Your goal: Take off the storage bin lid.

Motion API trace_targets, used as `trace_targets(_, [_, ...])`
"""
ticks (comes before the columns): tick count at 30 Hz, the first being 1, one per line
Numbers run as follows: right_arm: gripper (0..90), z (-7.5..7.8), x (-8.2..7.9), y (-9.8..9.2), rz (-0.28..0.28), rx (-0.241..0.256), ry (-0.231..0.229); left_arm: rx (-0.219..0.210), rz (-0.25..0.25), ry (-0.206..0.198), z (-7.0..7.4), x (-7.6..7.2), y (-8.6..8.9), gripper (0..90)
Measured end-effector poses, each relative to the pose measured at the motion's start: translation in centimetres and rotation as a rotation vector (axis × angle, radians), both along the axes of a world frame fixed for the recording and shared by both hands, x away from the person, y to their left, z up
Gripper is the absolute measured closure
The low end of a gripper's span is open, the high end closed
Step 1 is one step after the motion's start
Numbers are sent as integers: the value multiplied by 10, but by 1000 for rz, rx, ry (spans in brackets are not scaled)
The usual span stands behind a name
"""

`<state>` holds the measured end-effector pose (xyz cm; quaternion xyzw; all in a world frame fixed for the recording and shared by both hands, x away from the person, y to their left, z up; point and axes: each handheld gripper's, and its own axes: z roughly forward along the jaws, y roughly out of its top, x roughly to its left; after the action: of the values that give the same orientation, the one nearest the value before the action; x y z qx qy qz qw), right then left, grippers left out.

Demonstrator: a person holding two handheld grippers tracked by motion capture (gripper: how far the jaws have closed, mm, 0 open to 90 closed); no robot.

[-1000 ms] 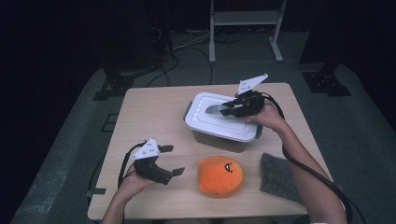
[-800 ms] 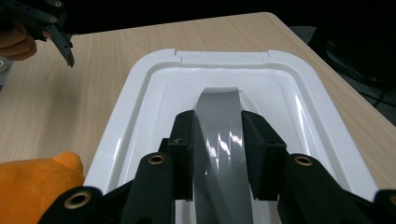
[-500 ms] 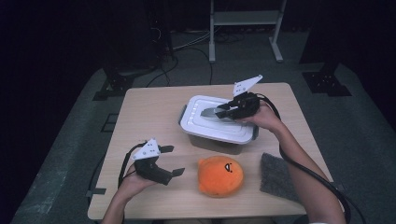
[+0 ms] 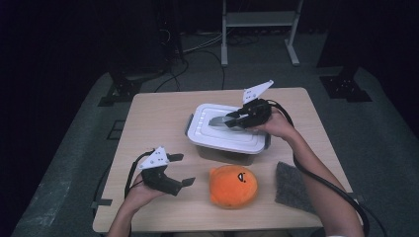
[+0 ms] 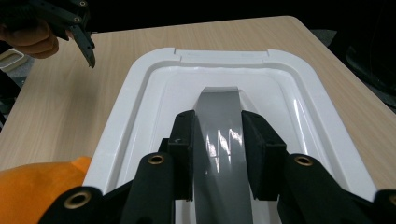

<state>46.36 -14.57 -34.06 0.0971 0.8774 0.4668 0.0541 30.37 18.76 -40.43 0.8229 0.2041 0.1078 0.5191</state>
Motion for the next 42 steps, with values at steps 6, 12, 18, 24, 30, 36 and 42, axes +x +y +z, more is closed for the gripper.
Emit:
trace_targets(6, [655, 0, -1, 3, 12, 1, -1, 4, -2, -1, 0, 0, 0, 83])
trace_targets(12, [655, -1, -3, 6, 18, 3, -4, 3, -3, -1, 0, 0, -1, 83])
trace_targets(18, [655, 0, -3, 8, 20, 1, -4, 4, -4, 1, 0, 0, -1, 83])
trace_targets(24, [655, -1, -3, 9, 19, 3, -3, 5, -7, 0, 0, -1, -1, 83])
trace_targets(30, [655, -1, -3, 10, 21, 5, -2, 5, -8, 0, 0, 0, -1, 83])
trace_targets(36, [655, -1, -3, 11, 20, 3, -2, 4, -8, 0, 0, 0, -1, 83])
trace_targets(42, [655, -1, -3, 11, 18, 5, 1, 2, -9, 0, 0, -1, -1, 83])
